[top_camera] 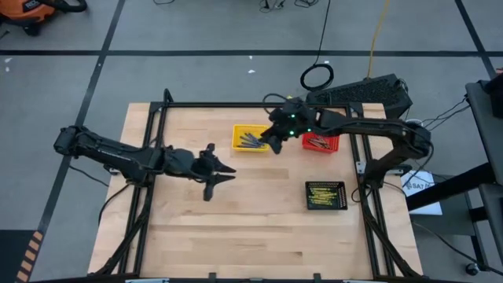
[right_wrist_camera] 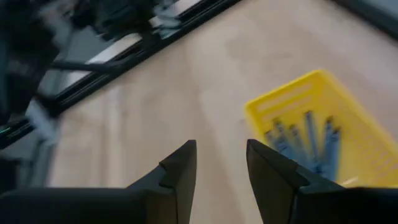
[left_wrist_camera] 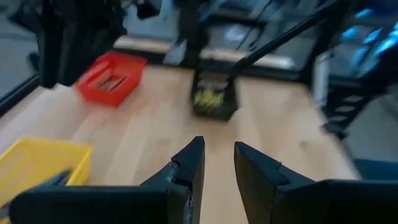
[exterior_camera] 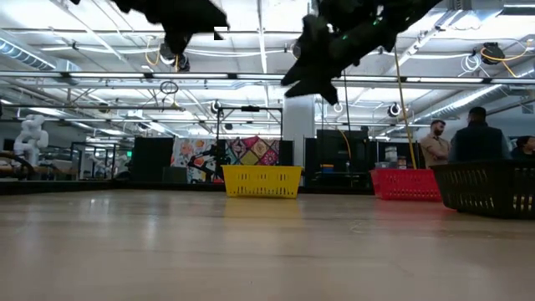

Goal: Sort crayons
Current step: Return to Home Position

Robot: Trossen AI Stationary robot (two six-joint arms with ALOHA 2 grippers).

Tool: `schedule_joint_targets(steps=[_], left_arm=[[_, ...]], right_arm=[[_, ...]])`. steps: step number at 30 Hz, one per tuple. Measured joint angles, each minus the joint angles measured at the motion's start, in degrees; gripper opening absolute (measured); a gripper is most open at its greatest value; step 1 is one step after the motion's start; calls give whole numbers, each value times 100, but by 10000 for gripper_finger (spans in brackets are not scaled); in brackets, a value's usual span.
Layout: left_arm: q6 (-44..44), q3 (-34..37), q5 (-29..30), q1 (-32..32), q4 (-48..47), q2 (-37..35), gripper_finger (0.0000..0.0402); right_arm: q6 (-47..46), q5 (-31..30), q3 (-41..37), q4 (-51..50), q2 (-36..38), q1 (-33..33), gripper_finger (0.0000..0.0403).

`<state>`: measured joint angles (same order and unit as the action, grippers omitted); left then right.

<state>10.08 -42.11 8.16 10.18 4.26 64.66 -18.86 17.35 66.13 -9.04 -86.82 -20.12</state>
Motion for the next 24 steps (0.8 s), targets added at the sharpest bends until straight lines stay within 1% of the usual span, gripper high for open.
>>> schedule_joint_targets(steps=[3,5,9,12,18,24], left_arm=[[-46,0,-243,102,73,-392,90],[-178,-1,-434,227,37,-714,90],[-452,-2,-557,577,-225,-1399,90],[-588,-2,-514,810,-518,-1886,90],[-657,-2,-501,1141,-1135,-2699,90],[-785,310,-472,1331,-1452,-3477,90]], right_arm=[[-62,508,2,-402,348,28,128],[-296,697,2,-764,588,90,128],[-372,686,2,-1436,1064,367,128],[-287,685,2,-1642,1405,631,128],[4,680,2,-1536,2199,1263,128],[815,658,2,-1450,2981,1947,128]])
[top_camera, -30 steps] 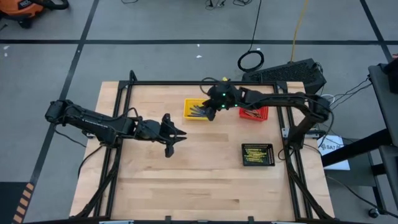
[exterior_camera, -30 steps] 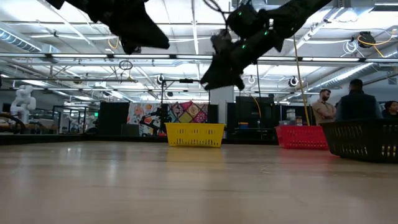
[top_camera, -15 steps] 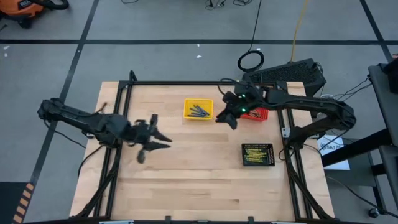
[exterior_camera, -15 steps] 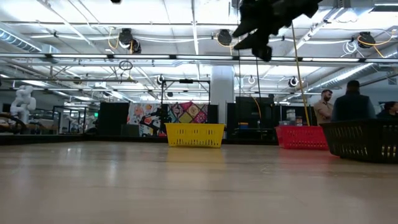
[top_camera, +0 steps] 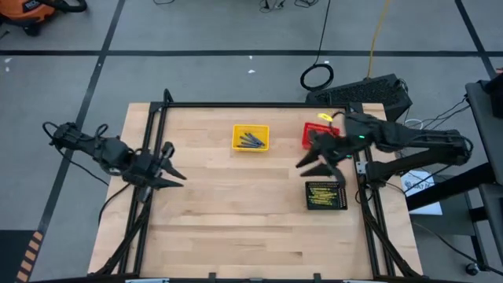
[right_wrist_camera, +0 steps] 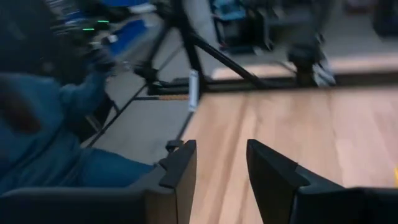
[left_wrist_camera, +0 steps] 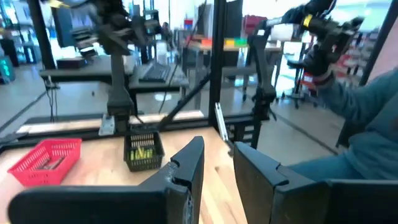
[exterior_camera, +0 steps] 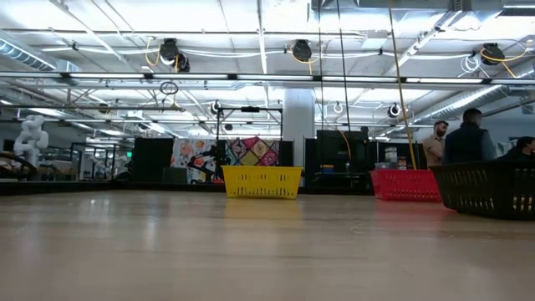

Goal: Sort crayons
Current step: Return to Home Position

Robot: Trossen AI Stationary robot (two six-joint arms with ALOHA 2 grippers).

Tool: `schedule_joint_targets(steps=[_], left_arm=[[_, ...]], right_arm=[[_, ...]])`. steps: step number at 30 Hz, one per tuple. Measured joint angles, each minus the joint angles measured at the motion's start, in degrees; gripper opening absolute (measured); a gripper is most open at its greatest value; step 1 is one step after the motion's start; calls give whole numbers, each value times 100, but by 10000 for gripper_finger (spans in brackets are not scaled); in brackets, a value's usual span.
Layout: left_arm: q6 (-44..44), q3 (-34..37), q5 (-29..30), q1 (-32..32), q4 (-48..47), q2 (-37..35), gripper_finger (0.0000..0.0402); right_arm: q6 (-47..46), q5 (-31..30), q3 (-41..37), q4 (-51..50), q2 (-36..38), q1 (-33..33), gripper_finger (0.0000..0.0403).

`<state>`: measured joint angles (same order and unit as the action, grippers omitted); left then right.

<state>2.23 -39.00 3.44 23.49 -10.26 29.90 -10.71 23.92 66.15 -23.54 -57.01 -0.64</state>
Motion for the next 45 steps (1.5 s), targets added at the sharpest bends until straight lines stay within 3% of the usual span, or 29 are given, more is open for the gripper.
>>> schedule_joint_targets(steps=[7,15,26,38,45], left_arm=[[34,957,46,127,163,-1321,90],[-16,2161,570,129,853,-2235,90],[-133,3170,588,130,1485,-2413,90],[-160,3661,588,130,1781,-2416,90],[-219,3860,515,130,1897,-2417,90]], right_arm=[[623,1,-144,186,655,679,128],[809,-2,-1576,1414,1420,1014,128],[104,11,-3850,3728,2254,1021,128],[494,15,-5538,5588,2500,1018,128],[561,17,-6070,6022,2511,1018,128]])
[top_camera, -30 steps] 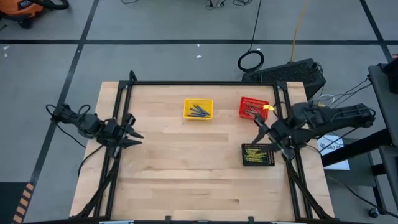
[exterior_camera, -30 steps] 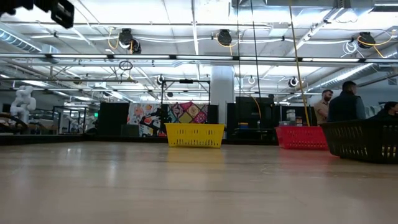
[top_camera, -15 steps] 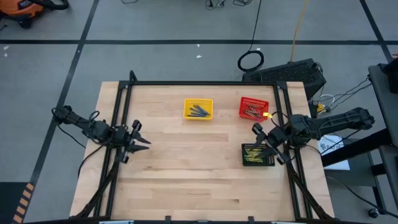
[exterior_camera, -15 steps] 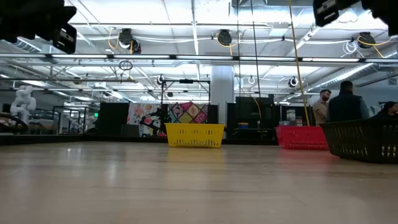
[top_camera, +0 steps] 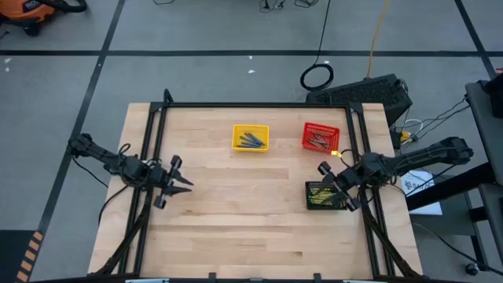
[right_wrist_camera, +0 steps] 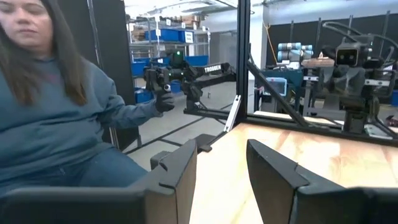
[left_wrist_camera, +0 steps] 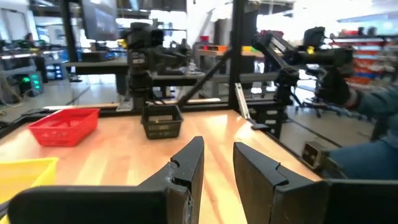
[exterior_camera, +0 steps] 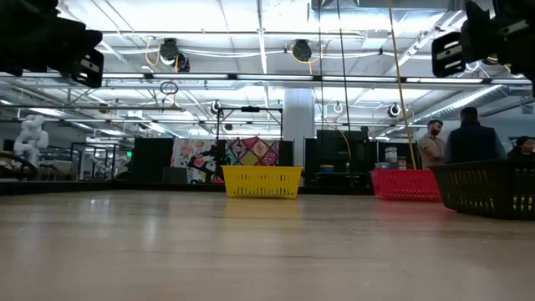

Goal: Sort crayons
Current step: Return to Home Position

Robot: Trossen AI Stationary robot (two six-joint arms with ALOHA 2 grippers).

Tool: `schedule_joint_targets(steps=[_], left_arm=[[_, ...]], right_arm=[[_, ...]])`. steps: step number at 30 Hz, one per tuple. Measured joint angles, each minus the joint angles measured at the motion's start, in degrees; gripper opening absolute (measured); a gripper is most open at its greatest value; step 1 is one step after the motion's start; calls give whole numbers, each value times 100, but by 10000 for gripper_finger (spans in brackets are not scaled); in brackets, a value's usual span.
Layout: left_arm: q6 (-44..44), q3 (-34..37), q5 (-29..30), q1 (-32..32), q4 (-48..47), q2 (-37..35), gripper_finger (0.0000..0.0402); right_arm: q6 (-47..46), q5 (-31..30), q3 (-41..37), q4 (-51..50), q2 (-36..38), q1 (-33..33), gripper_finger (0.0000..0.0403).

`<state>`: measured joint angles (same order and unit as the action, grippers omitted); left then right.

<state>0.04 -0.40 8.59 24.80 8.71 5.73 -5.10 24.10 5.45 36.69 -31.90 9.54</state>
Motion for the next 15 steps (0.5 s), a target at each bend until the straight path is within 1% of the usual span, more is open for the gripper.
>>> schedule_joint_targets(steps=[3,6,10,15], left_arm=[[-84,0,-272,0,-18,1,90],[-55,0,-405,0,-110,3,90],[-38,0,-415,0,-259,5,90],[-36,2,-415,0,-227,3,90]], right_arm=[[51,0,-82,4,0,0,128],[288,0,-219,3,-1,0,128],[462,-17,-346,5,-2,-4,128],[684,-3,-429,-6,-2,-4,128]])
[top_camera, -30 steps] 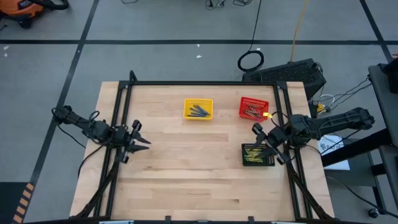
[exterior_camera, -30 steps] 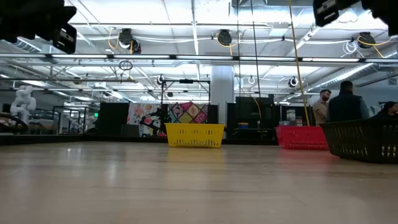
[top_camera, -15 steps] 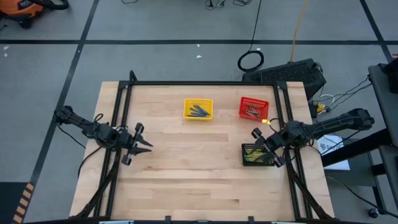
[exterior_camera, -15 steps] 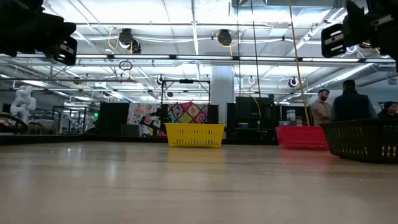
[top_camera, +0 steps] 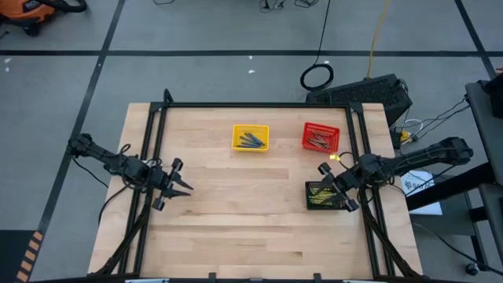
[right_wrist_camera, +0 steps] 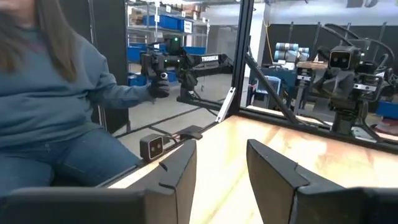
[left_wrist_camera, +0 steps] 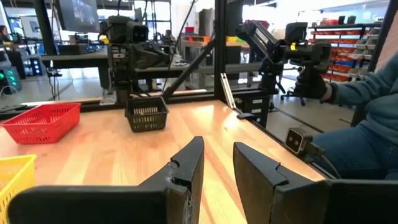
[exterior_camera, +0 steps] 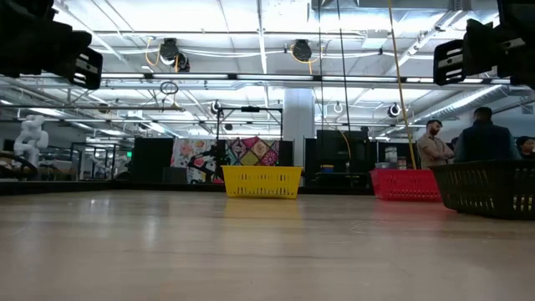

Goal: Sort crayons
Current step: Return to Home Position

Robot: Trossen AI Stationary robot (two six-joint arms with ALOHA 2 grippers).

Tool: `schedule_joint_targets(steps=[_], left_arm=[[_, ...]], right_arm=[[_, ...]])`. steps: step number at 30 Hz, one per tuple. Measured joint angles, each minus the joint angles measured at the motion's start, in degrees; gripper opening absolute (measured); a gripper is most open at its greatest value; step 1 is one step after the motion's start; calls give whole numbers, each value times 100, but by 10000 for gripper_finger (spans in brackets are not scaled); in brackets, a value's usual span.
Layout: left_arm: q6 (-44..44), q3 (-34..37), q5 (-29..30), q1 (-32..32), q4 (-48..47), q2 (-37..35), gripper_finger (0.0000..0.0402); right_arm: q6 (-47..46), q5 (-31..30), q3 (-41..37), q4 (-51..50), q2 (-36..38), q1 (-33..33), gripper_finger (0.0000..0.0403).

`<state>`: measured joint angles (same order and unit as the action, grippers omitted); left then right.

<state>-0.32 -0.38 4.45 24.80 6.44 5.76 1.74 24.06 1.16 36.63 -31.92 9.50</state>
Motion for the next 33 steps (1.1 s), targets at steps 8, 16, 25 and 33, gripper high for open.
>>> schedule_joint_targets(steps=[8,16,25,33], left_arm=[[0,2,9,0,-11,0,90],[289,4,15,0,-9,0,90],[295,7,31,0,-7,0,90],[293,7,31,0,-7,0,90]], right_arm=[[174,-21,-10,-428,-1,-2,128],[552,-477,-16,-1165,-4,-2,128],[250,-1670,-19,-1754,0,-4,128],[175,-2526,-21,-2415,-2,-4,128]])
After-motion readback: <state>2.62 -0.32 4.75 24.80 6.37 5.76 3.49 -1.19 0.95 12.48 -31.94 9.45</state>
